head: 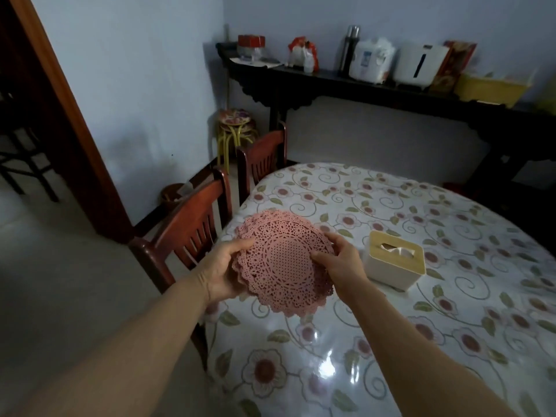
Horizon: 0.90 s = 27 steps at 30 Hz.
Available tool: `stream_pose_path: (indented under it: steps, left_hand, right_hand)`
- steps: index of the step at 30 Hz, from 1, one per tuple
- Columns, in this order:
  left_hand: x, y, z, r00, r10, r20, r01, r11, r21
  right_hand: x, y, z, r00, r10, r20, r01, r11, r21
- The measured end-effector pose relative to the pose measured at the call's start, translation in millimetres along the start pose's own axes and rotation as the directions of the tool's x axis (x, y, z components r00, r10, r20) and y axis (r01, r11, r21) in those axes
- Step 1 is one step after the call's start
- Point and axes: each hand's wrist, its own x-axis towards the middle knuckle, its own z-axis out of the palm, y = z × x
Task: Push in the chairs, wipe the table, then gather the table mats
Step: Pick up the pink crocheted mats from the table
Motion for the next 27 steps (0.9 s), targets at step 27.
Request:
stream_pose_path:
  steps: [27]
  left_hand:
    - [93, 104, -100, 0.999, -0.002, -0.040, 0.012, 0.970, 0.242]
  right_hand:
    - [91, -20, 137, 0.919, -0.291, -0.266, 0.084, 0.804, -0.589]
